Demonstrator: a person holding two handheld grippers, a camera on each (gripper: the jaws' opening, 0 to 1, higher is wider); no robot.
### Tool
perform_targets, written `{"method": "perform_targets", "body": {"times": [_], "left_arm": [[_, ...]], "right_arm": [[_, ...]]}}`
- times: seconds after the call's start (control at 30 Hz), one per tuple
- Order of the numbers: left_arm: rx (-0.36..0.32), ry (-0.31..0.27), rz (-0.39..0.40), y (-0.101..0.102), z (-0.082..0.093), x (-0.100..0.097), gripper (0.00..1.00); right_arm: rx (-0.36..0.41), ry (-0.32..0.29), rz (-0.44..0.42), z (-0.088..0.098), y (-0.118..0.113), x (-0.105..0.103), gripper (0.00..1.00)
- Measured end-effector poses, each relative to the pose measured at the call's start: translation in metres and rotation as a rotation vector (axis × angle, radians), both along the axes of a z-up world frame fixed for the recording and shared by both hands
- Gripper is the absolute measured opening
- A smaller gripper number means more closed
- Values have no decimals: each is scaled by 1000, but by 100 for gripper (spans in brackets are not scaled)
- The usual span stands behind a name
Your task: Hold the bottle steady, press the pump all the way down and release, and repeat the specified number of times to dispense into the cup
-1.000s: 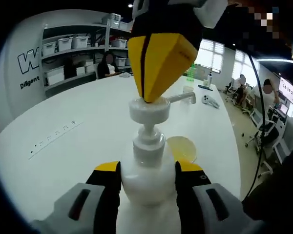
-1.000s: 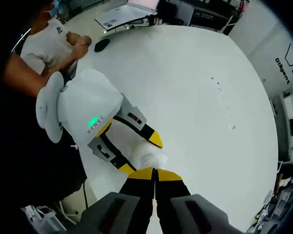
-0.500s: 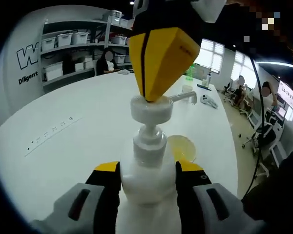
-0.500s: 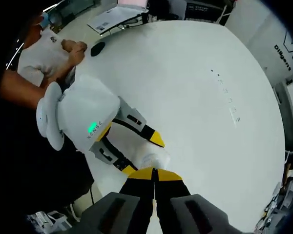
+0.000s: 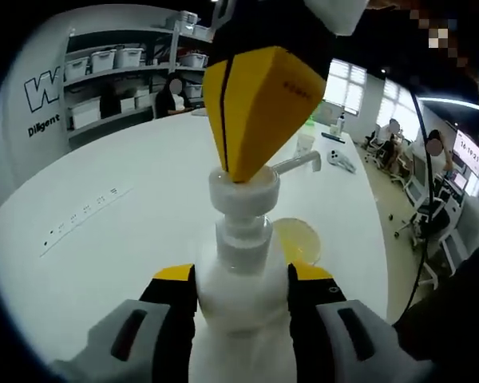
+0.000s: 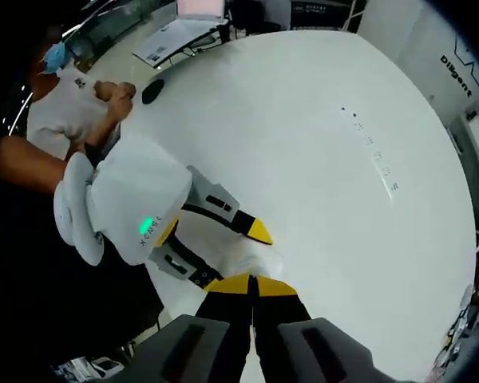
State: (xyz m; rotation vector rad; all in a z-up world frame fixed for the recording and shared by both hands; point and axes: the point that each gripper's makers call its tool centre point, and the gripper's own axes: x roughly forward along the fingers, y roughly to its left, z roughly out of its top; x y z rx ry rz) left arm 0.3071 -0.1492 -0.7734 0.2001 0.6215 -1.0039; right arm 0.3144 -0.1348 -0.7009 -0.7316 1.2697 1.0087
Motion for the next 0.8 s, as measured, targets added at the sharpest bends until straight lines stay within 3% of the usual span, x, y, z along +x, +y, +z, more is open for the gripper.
{"method": "perform_targets", "body": {"times": [0.1,0.13,0.17,0.2,0.23,0.27,0.37,0.4,0.43,0.8], "left_arm": [[7,5,-3,0,0,1,43],[15,6,-8,0,-1,0,43],[19,1,-11,0,-1,0,44],[11,4,-13,0,-1,-1,44],[7,1,-15,1,0,-1,43],[0,0,-13,1,-1,-1,43],[3,-4,-10,1,1,-2,43],[6,-1,-7,0,1,-1,43],[8,-4,-6,1,1,-1,43],[11,-16,-5,2,-1,-1,43]], "right_arm": [[-33,-26,-3,-1,3,0,0],[-56,12,-16,-6,2,-7,0],[-63,-63,-74,-2,0,4,0],[-101,13,-22,-3,-5,-7,0],[-65,-25,-4,-8,3,0,0],[-54,-26,-28,-11,4,3,0],[-41,-38,16,2,1,-3,0],[-19,-41,-30,10,1,-3,0],[-3,-23,-50,7,2,-2,0],[-67,-63,3,7,-1,-8,0]]}}
